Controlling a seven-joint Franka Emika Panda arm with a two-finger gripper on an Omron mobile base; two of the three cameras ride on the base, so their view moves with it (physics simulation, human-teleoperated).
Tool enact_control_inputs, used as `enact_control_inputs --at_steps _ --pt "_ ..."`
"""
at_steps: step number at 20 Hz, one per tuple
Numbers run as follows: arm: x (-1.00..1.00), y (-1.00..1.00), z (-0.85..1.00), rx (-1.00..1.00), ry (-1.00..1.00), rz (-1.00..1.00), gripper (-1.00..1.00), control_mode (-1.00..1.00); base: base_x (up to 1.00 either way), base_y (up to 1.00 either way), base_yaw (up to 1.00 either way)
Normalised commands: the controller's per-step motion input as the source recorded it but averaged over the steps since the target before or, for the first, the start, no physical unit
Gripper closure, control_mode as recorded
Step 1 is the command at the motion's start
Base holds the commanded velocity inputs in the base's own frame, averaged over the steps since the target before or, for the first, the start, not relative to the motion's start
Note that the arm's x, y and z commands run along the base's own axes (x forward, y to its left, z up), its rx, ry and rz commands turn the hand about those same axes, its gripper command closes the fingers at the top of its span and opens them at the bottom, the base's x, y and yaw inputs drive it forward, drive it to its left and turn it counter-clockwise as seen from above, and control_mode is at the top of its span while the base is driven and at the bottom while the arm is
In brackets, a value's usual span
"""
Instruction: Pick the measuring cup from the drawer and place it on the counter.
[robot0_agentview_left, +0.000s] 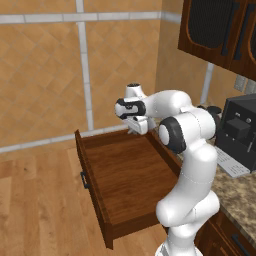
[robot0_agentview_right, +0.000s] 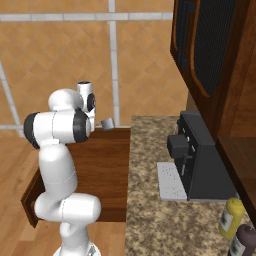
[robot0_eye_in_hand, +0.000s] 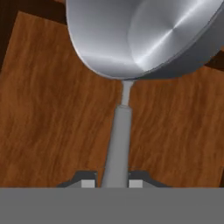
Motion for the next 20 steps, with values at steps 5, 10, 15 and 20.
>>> enact_control_inputs --at_steps 5,10,15,20 --pt "0.01 -0.93 -0.27 -0.01 -0.03 -0.09 1.00 -1.00 0.00 0.00 0.00" --pt "0.05 -0.87 0.00 -0.03 0.00 0.13 1.00 -1.00 0.00 0.00 0.00" --pt "0.00 -0.88 0.09 -0.01 0.00 0.43 1.00 -1.00 0.00 0.00 0.00" --pt "0.02 -0.61 0.14 -0.02 -0.05 0.36 1.00 -1.00 0.00 0.00 0.00"
